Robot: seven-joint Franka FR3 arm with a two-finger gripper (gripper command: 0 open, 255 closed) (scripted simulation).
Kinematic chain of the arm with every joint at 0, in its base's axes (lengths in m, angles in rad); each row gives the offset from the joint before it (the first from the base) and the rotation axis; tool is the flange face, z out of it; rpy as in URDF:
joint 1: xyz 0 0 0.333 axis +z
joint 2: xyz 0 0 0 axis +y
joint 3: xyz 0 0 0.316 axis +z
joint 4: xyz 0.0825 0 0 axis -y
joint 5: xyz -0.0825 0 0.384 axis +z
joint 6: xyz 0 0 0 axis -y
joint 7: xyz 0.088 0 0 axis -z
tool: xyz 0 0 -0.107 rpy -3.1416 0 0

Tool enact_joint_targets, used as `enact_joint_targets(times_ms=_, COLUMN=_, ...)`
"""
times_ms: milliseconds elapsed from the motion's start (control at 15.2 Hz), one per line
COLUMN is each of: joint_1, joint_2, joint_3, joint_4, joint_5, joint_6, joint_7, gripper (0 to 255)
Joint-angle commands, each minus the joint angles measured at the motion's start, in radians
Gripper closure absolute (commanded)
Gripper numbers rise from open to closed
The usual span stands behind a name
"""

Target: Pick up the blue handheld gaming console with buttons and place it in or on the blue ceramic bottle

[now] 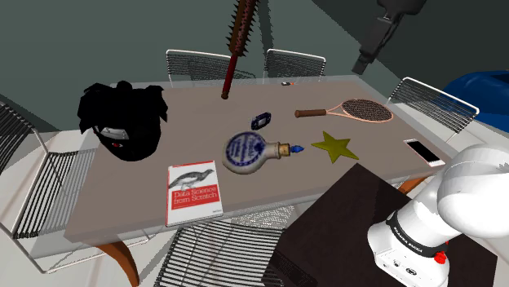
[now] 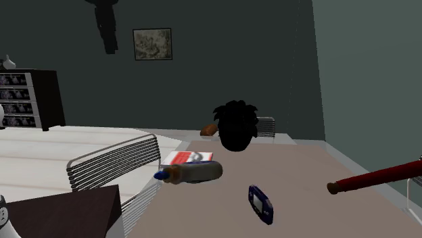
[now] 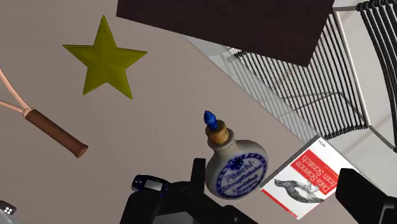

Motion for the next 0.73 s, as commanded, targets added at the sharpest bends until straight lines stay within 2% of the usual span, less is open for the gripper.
enact_joint_targets(times_ms=0, joint_1=0.0, joint_2=0.0, joint_3=0.0, joint_4=0.0, joint_5=0.0, joint_6=0.0, joint_7=0.0, gripper=0)
enact_joint_targets(times_ms=660, joint_1=0.044, joint_2=0.238, joint_3=-0.131, joint_4=-0.069, joint_5=-0.097, joint_6=0.266, joint_7=-0.361, gripper=0)
